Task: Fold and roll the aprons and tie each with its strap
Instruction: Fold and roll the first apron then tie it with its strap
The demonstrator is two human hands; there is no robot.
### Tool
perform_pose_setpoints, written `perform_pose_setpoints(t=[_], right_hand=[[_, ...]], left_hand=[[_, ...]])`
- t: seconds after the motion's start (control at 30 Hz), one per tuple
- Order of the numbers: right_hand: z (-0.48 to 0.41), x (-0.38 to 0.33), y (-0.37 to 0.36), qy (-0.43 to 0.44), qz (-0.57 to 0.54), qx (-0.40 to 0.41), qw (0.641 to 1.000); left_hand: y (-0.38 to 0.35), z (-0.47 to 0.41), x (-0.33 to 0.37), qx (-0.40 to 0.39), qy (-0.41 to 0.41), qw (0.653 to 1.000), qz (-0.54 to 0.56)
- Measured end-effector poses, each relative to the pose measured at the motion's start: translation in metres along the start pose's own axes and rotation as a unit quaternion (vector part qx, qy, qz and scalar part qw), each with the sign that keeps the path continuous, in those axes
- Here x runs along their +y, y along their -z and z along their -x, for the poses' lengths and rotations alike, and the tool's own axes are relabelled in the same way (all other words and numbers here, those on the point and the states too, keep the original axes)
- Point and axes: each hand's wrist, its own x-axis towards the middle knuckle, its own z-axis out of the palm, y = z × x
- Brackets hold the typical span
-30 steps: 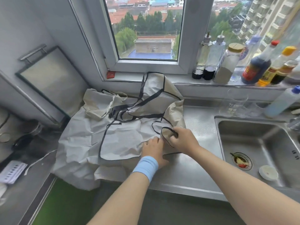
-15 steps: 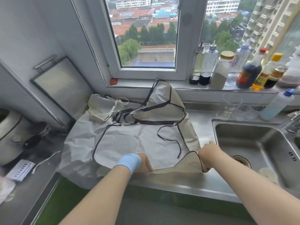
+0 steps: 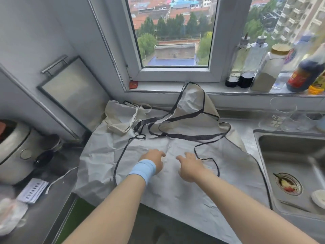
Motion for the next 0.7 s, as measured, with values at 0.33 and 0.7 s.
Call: perform_pose_setpoints(t=[0.33,0.7], right_hand=[[-0.114,-0.004,-0.001,-0.087,-0.058,-0.052,0.993],[-0.182,-0.041,0.048,0.027,0.088,0.191,0.977]], left_hand=[[0.015,-0.084,-0.073,-0.192,0.007,0.968,-0.159],[0.092,-0.145,-0.082,0.039,-0.005,0.999,0.036]])
